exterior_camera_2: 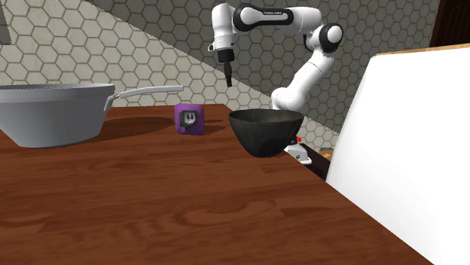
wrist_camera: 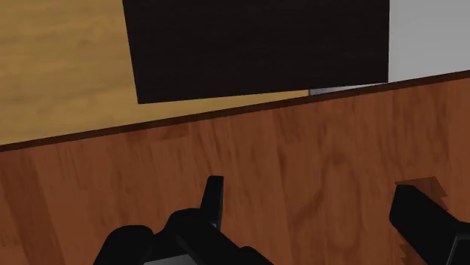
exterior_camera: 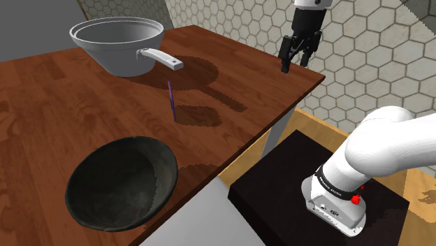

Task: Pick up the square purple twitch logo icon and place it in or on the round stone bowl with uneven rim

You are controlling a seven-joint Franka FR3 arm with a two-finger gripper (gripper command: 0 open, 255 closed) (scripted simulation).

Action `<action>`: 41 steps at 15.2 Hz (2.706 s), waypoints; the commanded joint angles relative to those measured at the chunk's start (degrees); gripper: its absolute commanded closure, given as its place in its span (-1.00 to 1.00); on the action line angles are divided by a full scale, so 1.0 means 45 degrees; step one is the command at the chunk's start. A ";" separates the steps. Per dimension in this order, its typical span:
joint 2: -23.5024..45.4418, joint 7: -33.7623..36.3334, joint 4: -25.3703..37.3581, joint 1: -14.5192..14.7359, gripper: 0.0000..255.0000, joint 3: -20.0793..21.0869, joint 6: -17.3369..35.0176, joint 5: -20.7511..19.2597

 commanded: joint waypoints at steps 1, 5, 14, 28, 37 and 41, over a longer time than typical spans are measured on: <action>0.0000 0.0000 0.0000 0.0000 -1.00 0.0000 0.0000 0.0000; 0.0745 0.1397 0.0336 0.0380 -1.00 0.1056 0.0335 0.0911; 0.3267 0.4429 0.1987 0.0994 -1.00 0.3277 0.1250 0.2394; 0.9116 0.9390 0.7025 0.1712 -1.00 0.6134 0.2223 0.2102; 1.0421 1.0336 0.7295 0.2108 -1.00 0.6501 0.3221 0.1682; 1.0425 1.0330 0.7032 0.2124 -1.00 0.6515 0.3489 0.1690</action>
